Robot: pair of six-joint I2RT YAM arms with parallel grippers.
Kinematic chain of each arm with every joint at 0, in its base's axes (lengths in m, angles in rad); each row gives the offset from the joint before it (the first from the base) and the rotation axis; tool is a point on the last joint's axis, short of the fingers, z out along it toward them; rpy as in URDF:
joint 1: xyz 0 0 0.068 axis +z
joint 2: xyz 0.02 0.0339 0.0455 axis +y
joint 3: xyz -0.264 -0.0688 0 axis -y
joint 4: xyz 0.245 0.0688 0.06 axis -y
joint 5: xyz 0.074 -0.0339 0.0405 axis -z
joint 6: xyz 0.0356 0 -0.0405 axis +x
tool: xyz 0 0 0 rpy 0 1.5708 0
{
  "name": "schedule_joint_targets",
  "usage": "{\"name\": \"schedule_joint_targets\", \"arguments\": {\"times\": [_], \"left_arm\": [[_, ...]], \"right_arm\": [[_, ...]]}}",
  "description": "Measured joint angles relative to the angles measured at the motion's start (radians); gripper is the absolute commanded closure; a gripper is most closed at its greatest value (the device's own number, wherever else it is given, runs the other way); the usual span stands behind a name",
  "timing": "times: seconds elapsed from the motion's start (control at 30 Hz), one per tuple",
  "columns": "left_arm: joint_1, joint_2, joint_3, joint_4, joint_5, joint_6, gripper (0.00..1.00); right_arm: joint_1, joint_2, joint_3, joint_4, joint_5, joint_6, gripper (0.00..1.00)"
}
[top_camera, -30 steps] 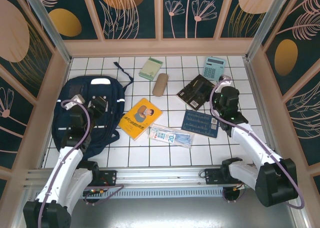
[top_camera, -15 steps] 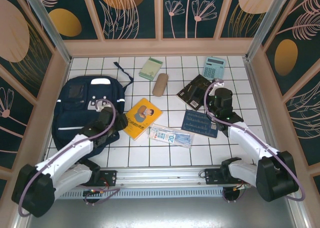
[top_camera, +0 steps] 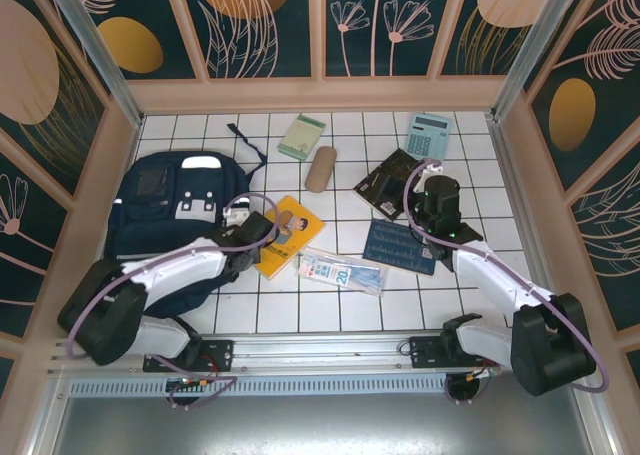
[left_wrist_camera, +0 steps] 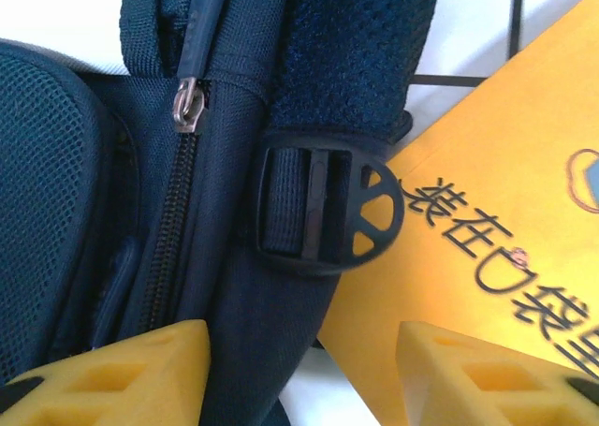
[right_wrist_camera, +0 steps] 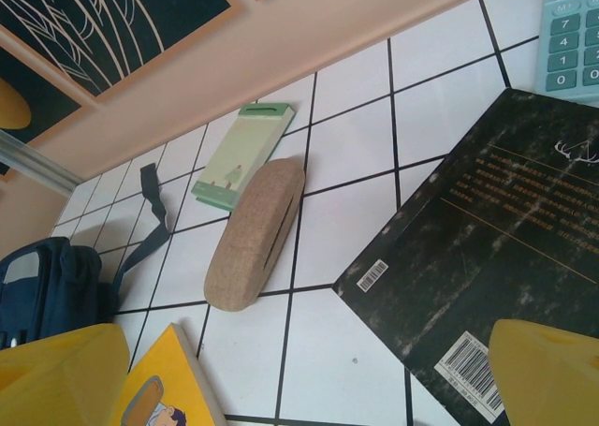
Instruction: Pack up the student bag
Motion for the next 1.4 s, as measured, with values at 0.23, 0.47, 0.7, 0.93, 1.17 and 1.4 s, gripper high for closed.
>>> {"name": "schedule_joint_targets", "arguments": {"times": [0.23, 0.47, 0.7, 0.93, 1.17, 1.4], "left_arm": [[0.0, 0.124, 0.067, -0.039, -0.05, 0.011, 1.0], [-0.001, 0.151, 0.142, -0.023, 0.032, 0.026, 1.0], [-0.071, 0.285, 0.365, 0.048, 0.135, 0.02, 1.0], [-0.138, 0.43, 0.563, 0.14, 0.235, -0.021, 1.0], [-0.142, 0.48, 0.656, 0.146, 0.234, -0.027, 0.62], [-0.142, 0.354, 0.575, 0.196, 0.193, -0.037, 0.02]], "right_arm": [[0.009, 0.002, 0.0, 0.0, 0.0, 0.0, 0.01], [0.013, 0.006, 0.0, -0.001, 0.0, 0.0, 0.01], [0.013, 0.018, 0.0, -0.003, 0.0, 0.0, 0.01], [0.013, 0.018, 0.0, -0.005, 0.001, 0.0, 0.01], [0.013, 0.018, 0.0, -0.005, 0.0, 0.0, 0.02], [0.041, 0.026, 0.0, -0.005, 0.0, -0.001, 0.02]]}}
